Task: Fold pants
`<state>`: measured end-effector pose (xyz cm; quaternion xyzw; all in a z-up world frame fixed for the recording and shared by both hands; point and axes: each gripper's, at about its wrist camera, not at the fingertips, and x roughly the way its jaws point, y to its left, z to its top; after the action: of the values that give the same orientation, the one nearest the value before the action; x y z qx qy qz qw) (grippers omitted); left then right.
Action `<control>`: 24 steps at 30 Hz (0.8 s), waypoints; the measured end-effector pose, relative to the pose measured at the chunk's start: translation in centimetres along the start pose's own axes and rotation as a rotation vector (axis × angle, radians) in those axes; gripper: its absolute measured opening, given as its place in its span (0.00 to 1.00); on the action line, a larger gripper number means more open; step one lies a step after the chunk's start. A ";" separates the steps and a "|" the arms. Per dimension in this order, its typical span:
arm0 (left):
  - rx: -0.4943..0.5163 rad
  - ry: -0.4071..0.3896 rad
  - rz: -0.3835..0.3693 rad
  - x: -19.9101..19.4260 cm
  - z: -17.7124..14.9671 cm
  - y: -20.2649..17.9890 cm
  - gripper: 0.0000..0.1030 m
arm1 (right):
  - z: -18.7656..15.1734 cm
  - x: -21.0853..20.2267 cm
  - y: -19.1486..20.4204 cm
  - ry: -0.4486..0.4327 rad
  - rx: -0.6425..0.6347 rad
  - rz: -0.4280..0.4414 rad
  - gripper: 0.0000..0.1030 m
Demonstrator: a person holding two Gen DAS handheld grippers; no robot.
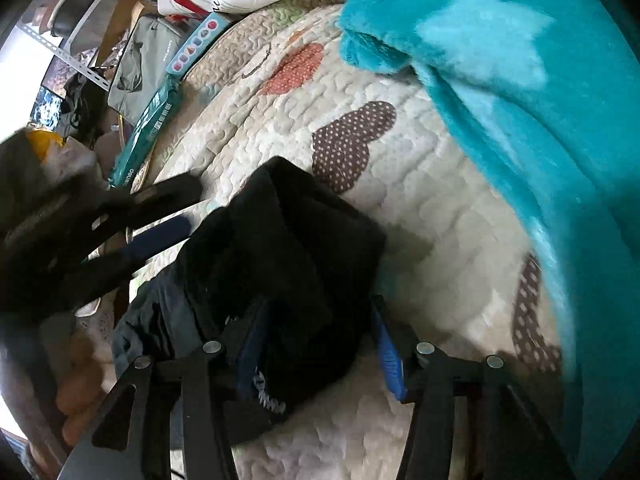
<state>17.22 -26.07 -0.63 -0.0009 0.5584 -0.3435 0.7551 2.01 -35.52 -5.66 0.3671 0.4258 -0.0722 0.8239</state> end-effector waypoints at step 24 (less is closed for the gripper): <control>0.148 -0.182 0.037 -11.5 -1.7 -2.2 0.06 | -1.2 -5.9 13.2 -0.056 -0.405 0.112 0.21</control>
<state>13.02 -21.10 9.30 0.0339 0.4607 -0.3684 0.8068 3.19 -26.36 5.48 0.2150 0.3873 0.0504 0.8951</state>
